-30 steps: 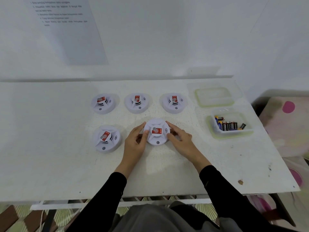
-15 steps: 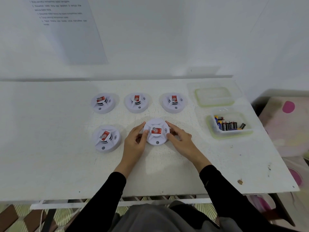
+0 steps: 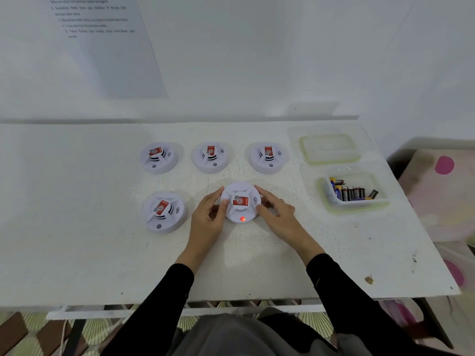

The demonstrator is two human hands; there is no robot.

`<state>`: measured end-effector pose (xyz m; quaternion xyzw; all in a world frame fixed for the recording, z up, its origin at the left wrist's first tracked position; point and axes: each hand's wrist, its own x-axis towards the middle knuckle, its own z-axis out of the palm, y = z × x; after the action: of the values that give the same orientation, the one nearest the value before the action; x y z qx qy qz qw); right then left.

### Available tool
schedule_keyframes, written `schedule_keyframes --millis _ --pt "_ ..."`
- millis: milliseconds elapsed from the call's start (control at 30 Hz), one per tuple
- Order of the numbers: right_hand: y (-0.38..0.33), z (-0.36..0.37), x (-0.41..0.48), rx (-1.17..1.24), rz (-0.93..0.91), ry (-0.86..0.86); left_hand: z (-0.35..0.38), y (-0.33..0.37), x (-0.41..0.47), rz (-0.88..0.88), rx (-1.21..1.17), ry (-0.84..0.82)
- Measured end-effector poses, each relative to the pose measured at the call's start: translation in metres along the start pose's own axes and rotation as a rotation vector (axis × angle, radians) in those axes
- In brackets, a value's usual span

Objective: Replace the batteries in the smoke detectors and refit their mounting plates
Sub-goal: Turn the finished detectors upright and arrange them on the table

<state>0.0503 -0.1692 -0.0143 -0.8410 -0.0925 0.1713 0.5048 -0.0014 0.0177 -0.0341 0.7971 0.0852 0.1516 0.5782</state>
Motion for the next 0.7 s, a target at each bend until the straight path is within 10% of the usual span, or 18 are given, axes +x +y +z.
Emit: schedule_keyframes --millis 700 --pt "-0.0040 -0.0042 -0.0005 -0.187 -0.018 0.019 0.0072 0.0060 -0.0019 -0.001 0.299 0.019"
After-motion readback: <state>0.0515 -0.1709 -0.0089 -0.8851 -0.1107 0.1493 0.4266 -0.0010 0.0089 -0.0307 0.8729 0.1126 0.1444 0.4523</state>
